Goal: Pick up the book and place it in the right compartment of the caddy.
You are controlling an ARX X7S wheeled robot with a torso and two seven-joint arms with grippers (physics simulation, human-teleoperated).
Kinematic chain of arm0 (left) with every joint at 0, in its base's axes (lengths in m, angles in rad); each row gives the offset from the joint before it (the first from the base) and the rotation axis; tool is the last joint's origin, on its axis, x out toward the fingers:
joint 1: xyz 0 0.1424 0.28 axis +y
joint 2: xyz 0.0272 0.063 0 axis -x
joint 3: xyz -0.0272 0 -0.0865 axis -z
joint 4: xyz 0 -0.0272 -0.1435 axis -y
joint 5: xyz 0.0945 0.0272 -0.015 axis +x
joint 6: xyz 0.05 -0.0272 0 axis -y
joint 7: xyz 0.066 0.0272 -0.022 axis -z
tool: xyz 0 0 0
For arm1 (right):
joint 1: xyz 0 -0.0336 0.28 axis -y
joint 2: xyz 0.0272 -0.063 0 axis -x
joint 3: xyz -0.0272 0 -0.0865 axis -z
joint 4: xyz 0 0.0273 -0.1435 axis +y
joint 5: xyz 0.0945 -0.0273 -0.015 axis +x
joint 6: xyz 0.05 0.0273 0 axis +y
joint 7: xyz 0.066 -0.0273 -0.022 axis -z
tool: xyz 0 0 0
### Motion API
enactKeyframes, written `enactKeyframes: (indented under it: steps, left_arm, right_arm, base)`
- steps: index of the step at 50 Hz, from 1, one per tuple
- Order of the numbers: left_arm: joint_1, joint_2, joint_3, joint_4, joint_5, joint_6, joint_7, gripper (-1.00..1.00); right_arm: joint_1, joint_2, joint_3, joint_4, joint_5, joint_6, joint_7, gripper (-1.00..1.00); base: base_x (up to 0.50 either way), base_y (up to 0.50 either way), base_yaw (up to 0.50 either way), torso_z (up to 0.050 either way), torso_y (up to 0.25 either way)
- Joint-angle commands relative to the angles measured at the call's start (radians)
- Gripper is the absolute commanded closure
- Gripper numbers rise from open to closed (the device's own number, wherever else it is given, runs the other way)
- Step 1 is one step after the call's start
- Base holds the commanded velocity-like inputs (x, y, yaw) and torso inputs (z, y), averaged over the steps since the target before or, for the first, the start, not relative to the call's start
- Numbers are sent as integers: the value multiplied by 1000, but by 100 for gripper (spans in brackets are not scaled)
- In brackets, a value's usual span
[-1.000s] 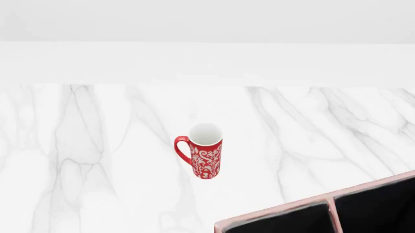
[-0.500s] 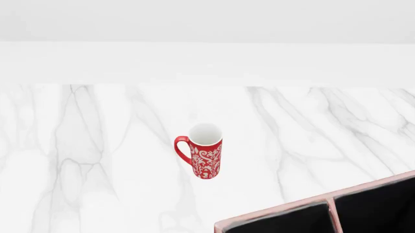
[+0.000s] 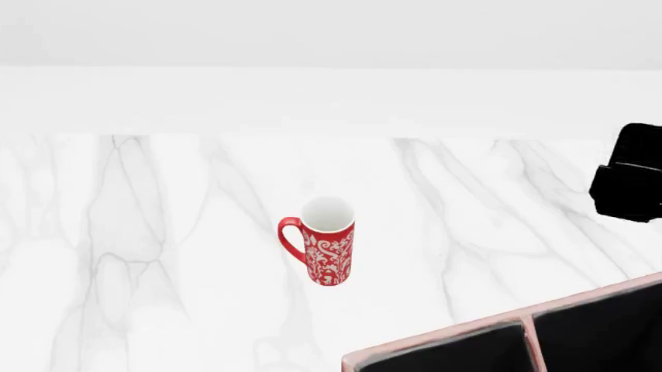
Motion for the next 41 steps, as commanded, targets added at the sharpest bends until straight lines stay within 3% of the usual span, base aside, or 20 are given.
enactKeyframes:
  steps: [1, 11, 17, 26, 41]
  left_arm:
    - [-164, 95, 386, -161, 7, 88, -25, -100]
    - [-213, 200, 515, -244, -43, 151, 16, -100]
    - [-226, 250, 517, -215, -123, 92, 57, -100]
    - [-235, 252, 623, -252, -69, 166, 29, -100]
    - [-244, 256, 637, -272, -72, 175, 14, -100]
  right_arm:
    - [112, -159, -179, 18, -142, -68, -142, -100]
    - [83, -238, -267, 35, -233, -149, -244, -100]
    - [68, -272, -317, 27, -281, -187, -287, -100]
    - [24, -318, -385, 0, -359, -259, -336, -100]
    - [17, -313, -400, -1, -370, -271, -350, -100]
  base:
    - [0, 0, 0, 0, 0]
    - [0, 0, 0, 0, 0]
    - [0, 0, 0, 0, 0]
    - [0, 0, 0, 0, 0]
    - [0, 0, 0, 0, 1]
